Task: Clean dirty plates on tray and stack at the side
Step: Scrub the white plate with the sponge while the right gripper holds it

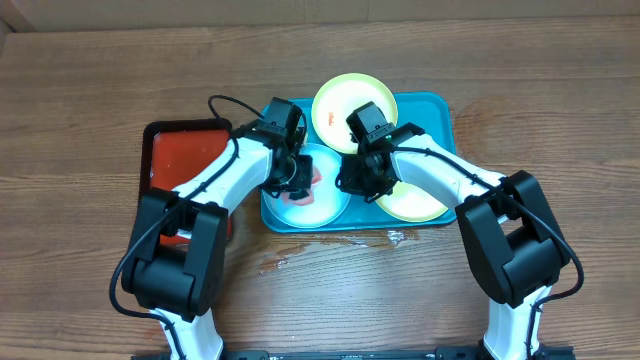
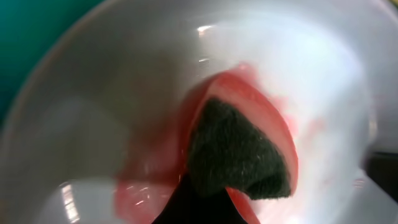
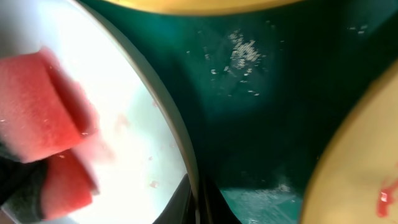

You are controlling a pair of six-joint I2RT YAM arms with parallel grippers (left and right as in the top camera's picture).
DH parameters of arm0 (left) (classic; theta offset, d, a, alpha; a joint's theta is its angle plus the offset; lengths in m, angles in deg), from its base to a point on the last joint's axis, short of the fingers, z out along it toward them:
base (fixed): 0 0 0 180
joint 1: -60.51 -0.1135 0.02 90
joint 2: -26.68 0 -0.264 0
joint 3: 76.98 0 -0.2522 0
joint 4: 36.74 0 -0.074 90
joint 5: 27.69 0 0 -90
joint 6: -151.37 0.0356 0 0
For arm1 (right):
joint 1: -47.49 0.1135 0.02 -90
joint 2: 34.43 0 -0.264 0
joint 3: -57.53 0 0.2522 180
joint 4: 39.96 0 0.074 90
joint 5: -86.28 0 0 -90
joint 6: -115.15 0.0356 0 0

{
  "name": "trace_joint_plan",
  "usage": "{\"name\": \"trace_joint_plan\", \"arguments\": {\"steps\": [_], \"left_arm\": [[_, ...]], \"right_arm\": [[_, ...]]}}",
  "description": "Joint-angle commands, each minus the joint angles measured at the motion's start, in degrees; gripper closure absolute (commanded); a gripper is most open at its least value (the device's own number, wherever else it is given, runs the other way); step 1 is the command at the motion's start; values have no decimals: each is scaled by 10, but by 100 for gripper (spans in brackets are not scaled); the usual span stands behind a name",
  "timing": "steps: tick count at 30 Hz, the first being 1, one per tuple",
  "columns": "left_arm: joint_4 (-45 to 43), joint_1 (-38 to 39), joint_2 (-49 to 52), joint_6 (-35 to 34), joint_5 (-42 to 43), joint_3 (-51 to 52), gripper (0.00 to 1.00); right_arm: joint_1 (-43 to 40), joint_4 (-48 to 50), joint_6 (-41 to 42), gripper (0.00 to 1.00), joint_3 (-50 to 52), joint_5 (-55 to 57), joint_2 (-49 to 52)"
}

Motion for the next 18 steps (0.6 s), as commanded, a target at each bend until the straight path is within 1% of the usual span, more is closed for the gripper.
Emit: {"name": "trace_joint_plan", "arguments": {"steps": [1, 4, 8, 11, 13, 15, 18], "left_arm": [[34, -27, 14, -18, -129, -7, 96], [49, -39, 14, -21, -141, -28, 96], [59, -45, 14, -23, -121, -57, 96], [58, -45, 14, -23, -66, -71, 96], [49, -45, 14, -22, 13, -70, 96], [41, -44, 15, -16, 70, -66, 96], [33, -39, 16, -16, 100, -61, 96]], "right_arm": [[2, -3, 0, 96, 2, 11, 19], [2, -2, 0, 96, 2, 11, 19], [2, -2, 0, 96, 2, 11, 19], [2, -2, 0, 96, 2, 11, 19], [2, -2, 0, 96, 2, 12, 19], [2, -2, 0, 96, 2, 12, 19], [2, 0, 0, 96, 2, 12, 19]]}}
